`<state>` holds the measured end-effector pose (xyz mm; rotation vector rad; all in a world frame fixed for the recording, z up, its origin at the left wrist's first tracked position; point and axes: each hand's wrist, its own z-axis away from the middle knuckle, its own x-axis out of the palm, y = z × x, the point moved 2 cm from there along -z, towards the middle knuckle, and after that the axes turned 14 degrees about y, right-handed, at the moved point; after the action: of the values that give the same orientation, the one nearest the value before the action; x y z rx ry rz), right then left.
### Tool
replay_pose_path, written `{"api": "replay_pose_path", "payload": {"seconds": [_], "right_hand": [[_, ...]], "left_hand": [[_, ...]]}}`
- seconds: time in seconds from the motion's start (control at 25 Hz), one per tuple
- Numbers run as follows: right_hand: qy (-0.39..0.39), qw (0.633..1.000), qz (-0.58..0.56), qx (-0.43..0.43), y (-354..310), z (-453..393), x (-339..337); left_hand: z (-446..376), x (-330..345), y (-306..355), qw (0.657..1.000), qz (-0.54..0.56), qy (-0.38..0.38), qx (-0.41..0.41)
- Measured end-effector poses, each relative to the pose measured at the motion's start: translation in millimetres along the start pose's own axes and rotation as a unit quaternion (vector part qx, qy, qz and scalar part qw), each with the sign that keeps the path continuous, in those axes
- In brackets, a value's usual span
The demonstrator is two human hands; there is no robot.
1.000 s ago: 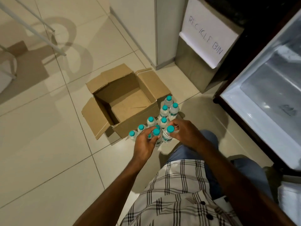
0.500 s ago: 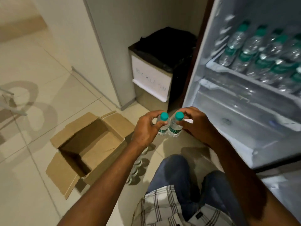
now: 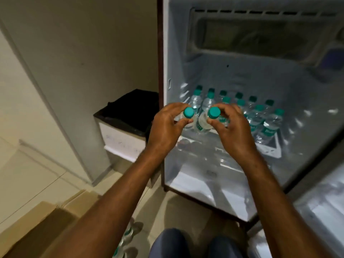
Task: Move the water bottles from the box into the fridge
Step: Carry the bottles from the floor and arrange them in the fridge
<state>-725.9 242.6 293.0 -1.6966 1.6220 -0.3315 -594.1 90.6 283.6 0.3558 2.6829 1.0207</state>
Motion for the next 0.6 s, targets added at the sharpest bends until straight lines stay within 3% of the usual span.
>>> {"api": "replay_pose_path", "payload": {"seconds": [0.28, 0.6], "right_hand": [[0.163, 0.985, -0.032, -0.038, 8.5, -57.8, -8.9], [0.216, 0.973, -0.065, -0.052, 38.7, -105.7, 22.6]], "left_hand": [[-57.0, 66.4, 18.4, 0.994, 0.072, 0.058, 0.056], [-106.1, 127.5, -6.2, 0.996, 0.062, 0.047, 0.045]]}}
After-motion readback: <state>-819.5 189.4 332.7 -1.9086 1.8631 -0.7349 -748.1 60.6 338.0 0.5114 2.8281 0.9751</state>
